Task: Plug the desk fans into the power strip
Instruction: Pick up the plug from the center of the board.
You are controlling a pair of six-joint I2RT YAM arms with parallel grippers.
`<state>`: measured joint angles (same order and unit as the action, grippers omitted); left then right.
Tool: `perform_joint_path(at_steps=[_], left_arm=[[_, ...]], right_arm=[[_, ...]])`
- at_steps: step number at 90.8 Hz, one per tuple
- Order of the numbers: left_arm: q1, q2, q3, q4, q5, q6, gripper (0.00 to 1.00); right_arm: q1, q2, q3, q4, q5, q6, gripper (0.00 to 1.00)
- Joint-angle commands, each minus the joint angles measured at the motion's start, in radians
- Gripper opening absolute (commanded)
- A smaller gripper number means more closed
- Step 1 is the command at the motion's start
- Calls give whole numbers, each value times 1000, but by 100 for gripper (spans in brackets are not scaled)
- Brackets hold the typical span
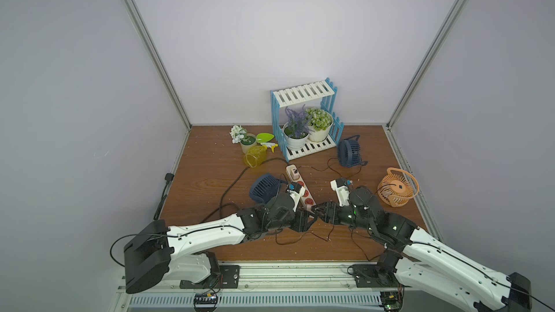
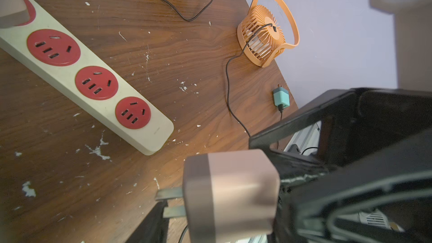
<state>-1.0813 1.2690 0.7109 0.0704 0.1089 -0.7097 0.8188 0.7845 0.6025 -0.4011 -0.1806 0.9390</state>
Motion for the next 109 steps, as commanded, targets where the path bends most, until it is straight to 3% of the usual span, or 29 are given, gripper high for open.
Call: perform_joint_path(at_steps=[1, 24, 37, 41, 54, 65, 80, 93, 100, 109], left_arm=[[-8, 1, 34, 42, -2, 22, 60], [-9, 42, 39, 91, 46, 20, 61], [-9, 40, 23, 102, 42, 26, 62], [-9, 33, 13, 108, 33, 24, 65], [-9, -19, -56, 134, -31, 1, 88], [29, -106, -117, 132, -24, -17, 95], [168, -214, -162, 143, 174, -33, 97], [196, -205, -104, 65, 281, 1, 97], [203, -189, -113, 124, 335, -24, 97], [221, -168, -125, 199, 392, -70, 97]], right_arm=[[4, 6, 40, -40, 5, -46, 47], [4, 75, 49, -51, 9, -112, 38], [3, 120, 52, -2, -21, -124, 24], [3, 127, 52, 6, -24, -130, 21], [-23, 130, 56, 26, -52, -180, 16], [-121, 150, 66, 42, -184, -281, 17], [-254, 209, 110, 69, -443, -446, 17], [-288, 271, 169, 52, -597, -581, 17], [-291, 293, 196, 66, -712, -616, 18], [-295, 304, 228, 46, -770, -653, 18]])
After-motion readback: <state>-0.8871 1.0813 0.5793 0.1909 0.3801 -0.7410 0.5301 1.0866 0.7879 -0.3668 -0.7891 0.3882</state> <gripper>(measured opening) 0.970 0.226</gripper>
